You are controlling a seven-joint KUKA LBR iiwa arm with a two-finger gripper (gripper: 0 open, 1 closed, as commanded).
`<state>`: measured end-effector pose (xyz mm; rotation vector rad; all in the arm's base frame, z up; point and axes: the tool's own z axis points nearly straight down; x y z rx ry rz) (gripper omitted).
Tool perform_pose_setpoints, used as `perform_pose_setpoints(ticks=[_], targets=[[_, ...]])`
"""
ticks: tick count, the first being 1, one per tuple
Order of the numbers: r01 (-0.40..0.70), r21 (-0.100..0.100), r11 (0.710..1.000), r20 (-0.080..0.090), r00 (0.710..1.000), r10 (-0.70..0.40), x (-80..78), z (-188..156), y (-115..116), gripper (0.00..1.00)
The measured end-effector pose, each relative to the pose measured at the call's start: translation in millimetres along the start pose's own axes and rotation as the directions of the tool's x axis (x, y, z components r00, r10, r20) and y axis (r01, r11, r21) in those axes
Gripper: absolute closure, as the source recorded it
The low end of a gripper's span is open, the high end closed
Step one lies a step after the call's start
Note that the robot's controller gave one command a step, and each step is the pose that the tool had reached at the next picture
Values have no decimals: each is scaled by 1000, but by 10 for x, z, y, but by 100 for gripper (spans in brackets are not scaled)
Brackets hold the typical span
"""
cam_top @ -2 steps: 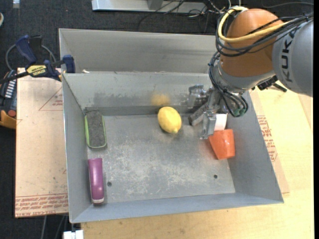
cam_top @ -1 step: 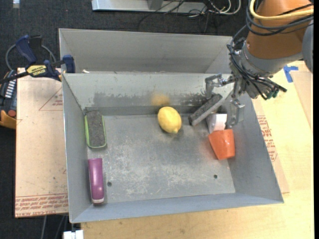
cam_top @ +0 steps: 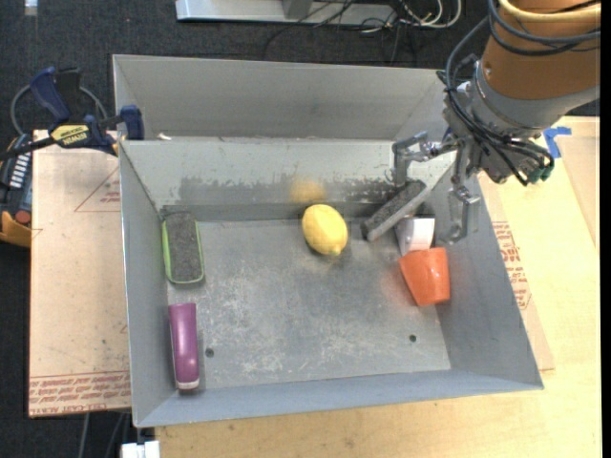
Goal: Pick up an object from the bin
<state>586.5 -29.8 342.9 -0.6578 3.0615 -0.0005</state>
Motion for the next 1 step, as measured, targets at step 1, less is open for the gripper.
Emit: perform_pose_setpoints(ticks=[1], targets=[[107,0,994,4,994,-107,-3,-419,-616,100]])
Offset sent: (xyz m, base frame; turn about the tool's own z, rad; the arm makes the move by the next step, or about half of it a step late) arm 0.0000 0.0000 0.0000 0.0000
